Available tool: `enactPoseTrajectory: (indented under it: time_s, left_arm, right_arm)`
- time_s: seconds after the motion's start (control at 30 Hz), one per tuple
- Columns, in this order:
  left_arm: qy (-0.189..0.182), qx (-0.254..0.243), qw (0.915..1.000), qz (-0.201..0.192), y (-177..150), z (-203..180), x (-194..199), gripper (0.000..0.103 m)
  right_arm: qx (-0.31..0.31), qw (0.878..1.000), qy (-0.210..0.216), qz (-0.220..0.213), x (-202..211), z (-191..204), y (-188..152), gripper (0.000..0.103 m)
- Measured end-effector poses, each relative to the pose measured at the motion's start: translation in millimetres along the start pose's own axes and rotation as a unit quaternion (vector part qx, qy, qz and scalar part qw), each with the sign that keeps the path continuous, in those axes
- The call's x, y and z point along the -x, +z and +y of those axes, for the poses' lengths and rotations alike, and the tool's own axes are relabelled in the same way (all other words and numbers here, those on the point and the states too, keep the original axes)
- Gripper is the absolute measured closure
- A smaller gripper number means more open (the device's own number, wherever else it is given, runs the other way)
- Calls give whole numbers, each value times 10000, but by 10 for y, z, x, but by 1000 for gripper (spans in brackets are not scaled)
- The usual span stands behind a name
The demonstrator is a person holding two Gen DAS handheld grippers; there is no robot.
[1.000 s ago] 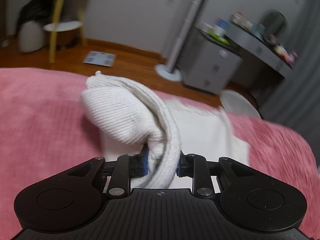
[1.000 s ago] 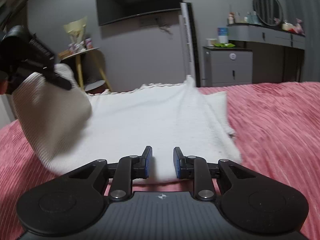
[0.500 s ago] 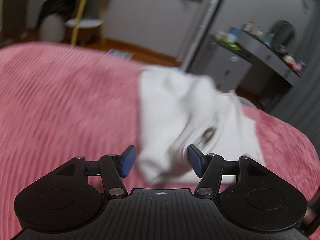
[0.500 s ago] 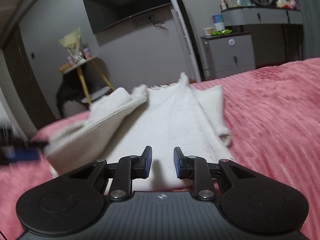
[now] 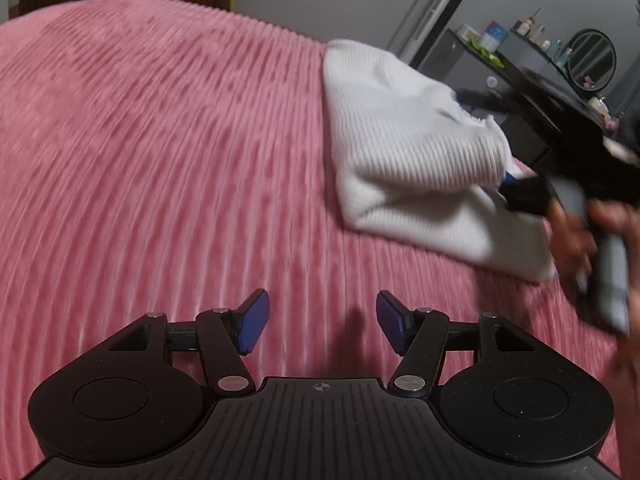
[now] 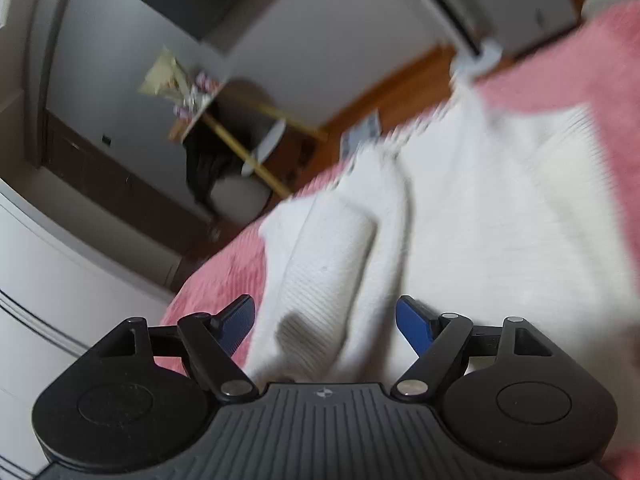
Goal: Fold small clothes
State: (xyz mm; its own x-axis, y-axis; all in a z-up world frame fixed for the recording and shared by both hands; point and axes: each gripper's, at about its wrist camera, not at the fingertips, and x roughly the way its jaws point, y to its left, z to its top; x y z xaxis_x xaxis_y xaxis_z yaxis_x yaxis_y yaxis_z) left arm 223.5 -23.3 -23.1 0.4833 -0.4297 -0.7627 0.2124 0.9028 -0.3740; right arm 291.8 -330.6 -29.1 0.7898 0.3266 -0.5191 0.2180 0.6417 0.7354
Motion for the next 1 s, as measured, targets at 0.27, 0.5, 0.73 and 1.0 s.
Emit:
enactPoseTrajectory:
  time_s: [0.27, 0.5, 0.73, 1.0]
  left_arm:
    - [104, -54, 9999, 35, -69, 50, 118, 38]
    - [87, -164, 9998, 55, -58, -46, 59, 37]
    - [148, -485, 9986, 172, -58, -267, -55, 33]
    - [53, -560, 9980, 280, -95, -437, -94, 33]
  right_arm:
    - [1864, 9785, -870, -174, -223, 588, -21, 88]
    - [3549, 9004, -2101, -1382, 264, 607, -167, 88]
    - [1631, 9669, -1659, -1049, 546, -56, 23, 64]
    - [731, 9914, -807, -730, 947, -228, -337, 41]
